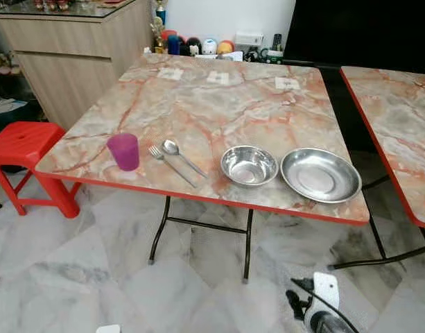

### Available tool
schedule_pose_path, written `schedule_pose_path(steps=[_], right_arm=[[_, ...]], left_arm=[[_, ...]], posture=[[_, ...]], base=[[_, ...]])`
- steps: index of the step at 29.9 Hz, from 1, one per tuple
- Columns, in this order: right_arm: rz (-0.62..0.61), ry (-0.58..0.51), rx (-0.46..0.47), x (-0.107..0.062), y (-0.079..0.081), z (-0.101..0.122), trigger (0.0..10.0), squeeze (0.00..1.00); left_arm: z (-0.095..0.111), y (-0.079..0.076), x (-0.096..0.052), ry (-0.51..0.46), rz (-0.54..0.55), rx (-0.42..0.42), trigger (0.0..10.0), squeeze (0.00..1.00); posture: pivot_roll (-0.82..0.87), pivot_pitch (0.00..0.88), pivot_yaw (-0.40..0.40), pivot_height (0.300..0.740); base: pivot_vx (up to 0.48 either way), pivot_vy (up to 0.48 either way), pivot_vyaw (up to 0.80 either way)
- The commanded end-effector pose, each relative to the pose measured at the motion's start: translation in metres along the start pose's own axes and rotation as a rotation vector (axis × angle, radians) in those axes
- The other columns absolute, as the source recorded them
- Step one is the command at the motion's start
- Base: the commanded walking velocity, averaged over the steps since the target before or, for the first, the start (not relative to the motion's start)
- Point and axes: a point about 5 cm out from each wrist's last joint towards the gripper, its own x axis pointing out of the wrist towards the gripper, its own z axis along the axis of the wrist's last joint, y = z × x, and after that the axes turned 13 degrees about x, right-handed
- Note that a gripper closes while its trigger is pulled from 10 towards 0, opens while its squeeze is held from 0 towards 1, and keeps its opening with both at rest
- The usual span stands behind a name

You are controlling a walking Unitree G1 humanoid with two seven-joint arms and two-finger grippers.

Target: Setting the table

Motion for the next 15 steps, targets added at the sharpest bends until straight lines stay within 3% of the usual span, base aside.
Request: schedule_pose_path(steps=[1, 15], right_arm=[[-0.013, 0.032, 0.016, -0.0015, -0.0041, -0.0089, 10.0, 0.00], [-0.013, 0.035, 0.031, -0.0013, -0.0035, -0.0089, 10.0, 0.00]], left_arm=[[-0.0078, 0.0000, -0.0016, 0.028, 0.000, -0.018, 10.0, 0.00], [-0.0067, 0.0010, -0.0017, 0.014, -0.003, -0.026, 10.0, 0.00]], posture=[[0.08, 0.073, -0.069, 0.740], [0.08, 0.074, -0.065, 0.740]], base=[[0.000, 0.000, 0.00], [0.000, 0.000, 0.00]])
